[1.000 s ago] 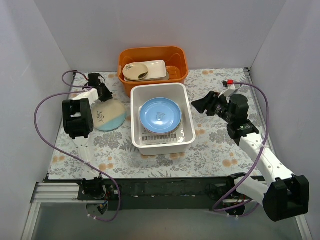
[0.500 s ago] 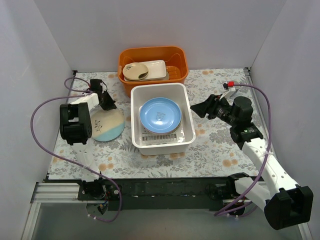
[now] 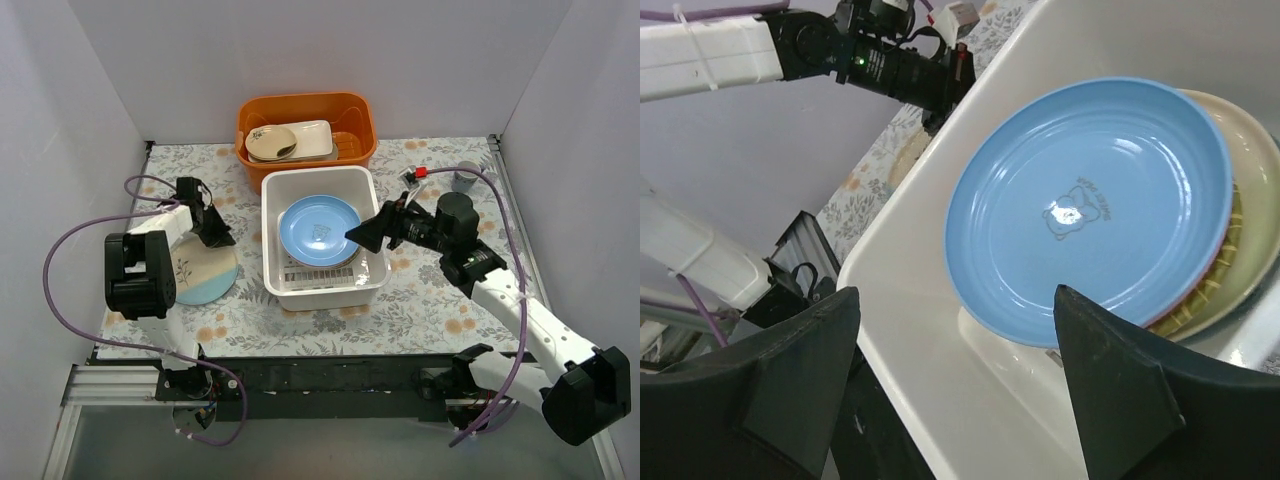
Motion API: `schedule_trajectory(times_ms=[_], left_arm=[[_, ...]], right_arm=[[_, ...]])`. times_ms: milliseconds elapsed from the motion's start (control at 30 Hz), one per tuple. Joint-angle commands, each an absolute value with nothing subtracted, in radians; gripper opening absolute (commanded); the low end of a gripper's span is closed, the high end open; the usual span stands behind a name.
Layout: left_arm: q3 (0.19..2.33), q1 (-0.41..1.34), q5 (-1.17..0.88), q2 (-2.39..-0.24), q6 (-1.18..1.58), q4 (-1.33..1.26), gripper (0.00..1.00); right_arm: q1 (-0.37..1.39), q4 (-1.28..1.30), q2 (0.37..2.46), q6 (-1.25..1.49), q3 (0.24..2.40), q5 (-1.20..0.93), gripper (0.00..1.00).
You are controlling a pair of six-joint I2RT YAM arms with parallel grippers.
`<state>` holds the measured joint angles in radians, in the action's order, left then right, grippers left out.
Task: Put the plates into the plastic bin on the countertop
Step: Move the plate to the center of the board.
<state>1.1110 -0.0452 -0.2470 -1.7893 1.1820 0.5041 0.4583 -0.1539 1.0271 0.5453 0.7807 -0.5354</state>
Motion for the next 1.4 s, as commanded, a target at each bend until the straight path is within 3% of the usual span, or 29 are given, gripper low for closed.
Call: schedule_trajectory(times_ms=[0, 133, 167, 200, 367, 600, 900, 1133, 1367], left_arm=[[1.103, -0.049, -0.278, -1.675, 1.160, 0.505, 0.07], [1.109, -0.048, -0.270, -1.554, 1.163, 0.474, 0.38], [1.112, -0.048, -0.246, -1.539, 1.163, 0.472, 0.53], [1.123, -0.051, -0.238, -1.522, 1.158, 0.477, 0.60], [1.146, -0.107, -0.235, -1.468, 1.144, 0.511, 0.75], [1.080, -0.207, -0.239, -1.381, 1.154, 0.502, 0.85], [1.014, -0.298, -0.111, -1.377, 1.140, 0.489, 0.85], [1.130, -0.301, -0.094, -1.574, 1.106, 0.497, 0.85], [1.227, -0.301, -0.044, -1.755, 1.111, 0.477, 0.83]], right_arm=[[0.589, -0.171, 1.066, 0.491, 0.897, -0.483, 0.86], [0.722, -0.121, 1.178, 0.448, 0.995, -0.401, 0.86], [0.768, -0.115, 1.198, 0.442, 1.026, -0.388, 0.86], [0.788, -0.106, 1.218, 0.434, 1.044, -0.367, 0.86], [0.893, -0.057, 1.362, 0.407, 1.152, -0.324, 0.86], [1.003, 0.030, 1.545, 0.364, 1.349, -0.282, 0.85], [1.130, 0.100, 1.733, 0.334, 1.548, -0.268, 0.85], [1.175, 0.130, 1.859, 0.336, 1.663, -0.281, 0.84], [1.175, 0.120, 1.832, 0.334, 1.641, -0.265, 0.85]])
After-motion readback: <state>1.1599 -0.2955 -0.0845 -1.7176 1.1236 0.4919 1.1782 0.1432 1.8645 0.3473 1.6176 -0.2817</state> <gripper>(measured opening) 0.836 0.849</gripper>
